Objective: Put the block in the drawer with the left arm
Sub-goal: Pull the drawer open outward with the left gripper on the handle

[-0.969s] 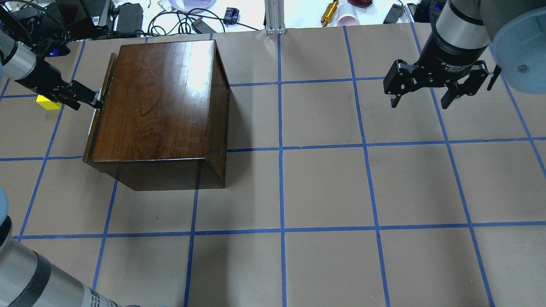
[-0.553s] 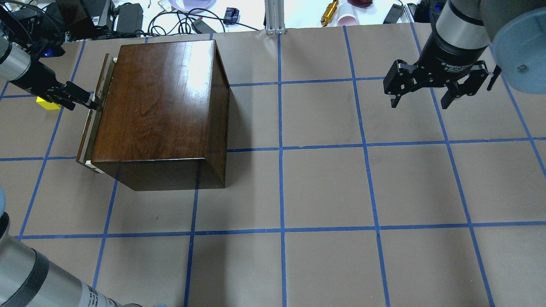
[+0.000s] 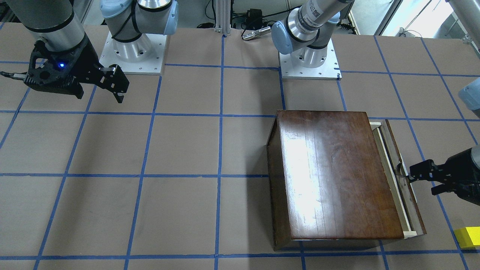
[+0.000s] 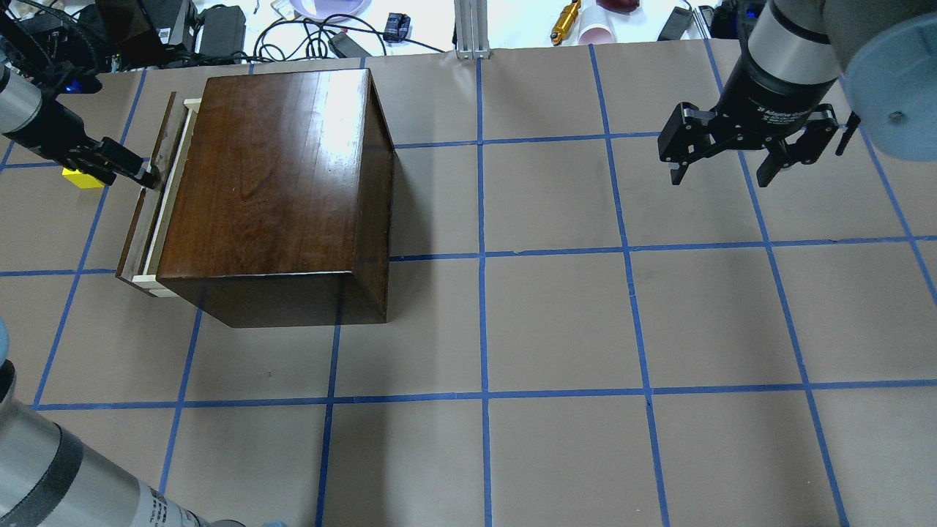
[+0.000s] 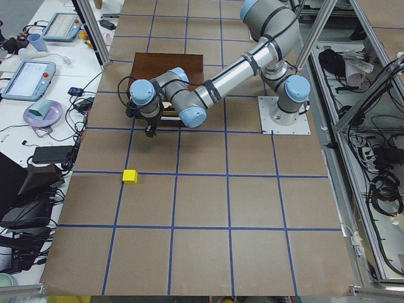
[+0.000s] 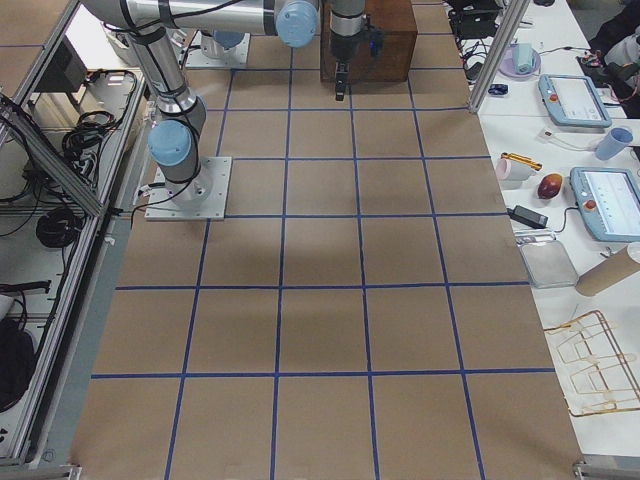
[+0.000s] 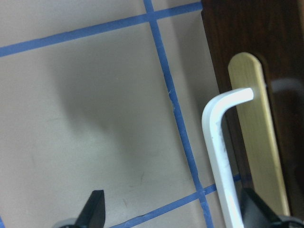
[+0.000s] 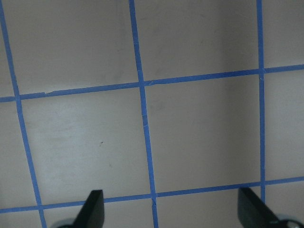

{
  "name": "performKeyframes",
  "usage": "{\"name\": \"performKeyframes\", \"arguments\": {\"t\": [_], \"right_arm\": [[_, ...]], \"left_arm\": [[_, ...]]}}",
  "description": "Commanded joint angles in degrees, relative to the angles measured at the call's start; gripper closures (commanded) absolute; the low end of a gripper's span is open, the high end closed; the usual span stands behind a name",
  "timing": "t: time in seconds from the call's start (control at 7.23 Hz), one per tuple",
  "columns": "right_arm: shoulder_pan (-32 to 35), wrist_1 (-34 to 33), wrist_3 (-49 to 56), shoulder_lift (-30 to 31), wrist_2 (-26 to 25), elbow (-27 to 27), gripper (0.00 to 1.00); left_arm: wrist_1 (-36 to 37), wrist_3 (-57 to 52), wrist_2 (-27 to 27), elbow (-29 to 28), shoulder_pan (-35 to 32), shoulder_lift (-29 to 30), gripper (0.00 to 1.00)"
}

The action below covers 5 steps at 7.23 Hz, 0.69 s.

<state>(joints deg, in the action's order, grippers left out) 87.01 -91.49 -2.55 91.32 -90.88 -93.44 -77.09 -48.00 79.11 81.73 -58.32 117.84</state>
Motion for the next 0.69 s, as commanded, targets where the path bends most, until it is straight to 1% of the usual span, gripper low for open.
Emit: {"name": "performKeyframes", "arguments": {"t": [0.0,0.28,0.55], "right_arm": [[0.0,0.0,0.0,0.0,0.0,0.01,0.0],[0.0,0.0,0.0,0.0,0.0,0.01,0.0],[0.0,0.0,0.0,0.0,0.0,0.01,0.0]], "left_arm": [[0.01,-1.3,0.17,-0.08,0.84,0.11,0.01],[0.01,-2.44,0.25,-0.25,1.01,0.73,0.01],[0.01,-3.67,1.13,-2.35,2.24,1.69,0.01]]}}
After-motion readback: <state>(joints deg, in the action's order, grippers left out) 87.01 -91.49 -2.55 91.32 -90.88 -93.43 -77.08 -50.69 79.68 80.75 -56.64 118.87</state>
